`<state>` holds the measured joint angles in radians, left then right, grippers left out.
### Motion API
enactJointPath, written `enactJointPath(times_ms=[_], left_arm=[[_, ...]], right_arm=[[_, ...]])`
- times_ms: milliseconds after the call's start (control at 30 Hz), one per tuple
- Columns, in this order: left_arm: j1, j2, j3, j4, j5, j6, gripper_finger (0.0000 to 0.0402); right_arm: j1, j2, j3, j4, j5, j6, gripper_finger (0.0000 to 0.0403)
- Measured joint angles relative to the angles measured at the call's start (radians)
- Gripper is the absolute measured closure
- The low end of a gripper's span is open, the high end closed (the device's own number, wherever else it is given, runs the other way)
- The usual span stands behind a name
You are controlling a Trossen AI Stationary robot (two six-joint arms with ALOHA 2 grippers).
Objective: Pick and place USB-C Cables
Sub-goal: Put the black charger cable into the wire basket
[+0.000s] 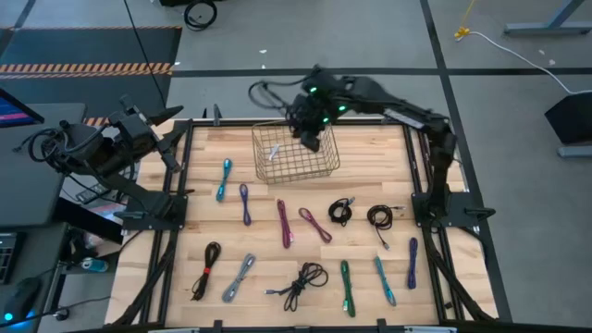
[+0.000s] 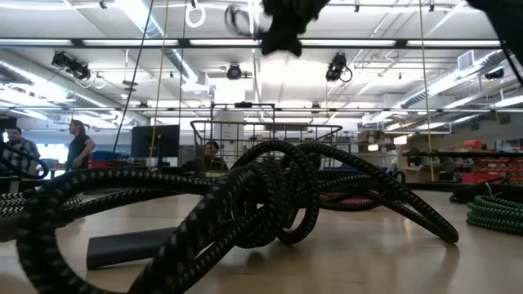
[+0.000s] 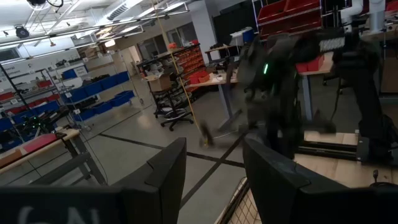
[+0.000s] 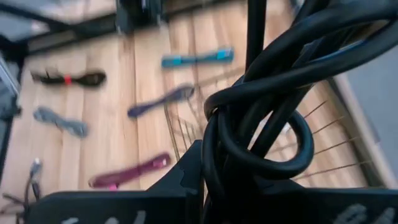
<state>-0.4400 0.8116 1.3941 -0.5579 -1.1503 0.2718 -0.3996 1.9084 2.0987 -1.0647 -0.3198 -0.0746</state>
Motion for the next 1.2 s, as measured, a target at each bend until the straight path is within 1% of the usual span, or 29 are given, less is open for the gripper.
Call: enactJointPath(times_ms=[233, 400, 533, 700, 1033, 1200], left_arm=[[0.0, 0.0, 0.0, 0.0, 0.0, 0.0, 0.0234], [0.0, 0.0, 0.0, 0.0, 0.0, 0.0, 0.0234], [0.0, 0.0, 0.0, 0.0, 0.0, 0.0, 0.0234], [0.0, 0.0, 0.0, -0.001, 0.0, 0.0, 0.0234], [0.0, 0.0, 0.0, -0.01, 0.0, 0.0, 0.0234], [0.0, 0.0, 0.0, -0.01, 0.0, 0.0, 0.0234]], right_arm=[[0.0, 0.178, 0.0, -0.025, 0.007, -0.054, 0.0354], [0.0, 0.271, 0.0, -0.043, 0.1, -0.101, 0.0354], [0.002, 0.325, 0.0, -0.103, 0.184, -0.171, 0.0354], [0.013, 0.346, 0.0, -0.199, 0.286, -0.296, 0.0354], [0.015, 0.347, 0.0, -0.349, 0.301, -0.394, 0.0354], [0.024, 0.348, -0.022, -0.373, 0.277, -0.417, 0.0354]])
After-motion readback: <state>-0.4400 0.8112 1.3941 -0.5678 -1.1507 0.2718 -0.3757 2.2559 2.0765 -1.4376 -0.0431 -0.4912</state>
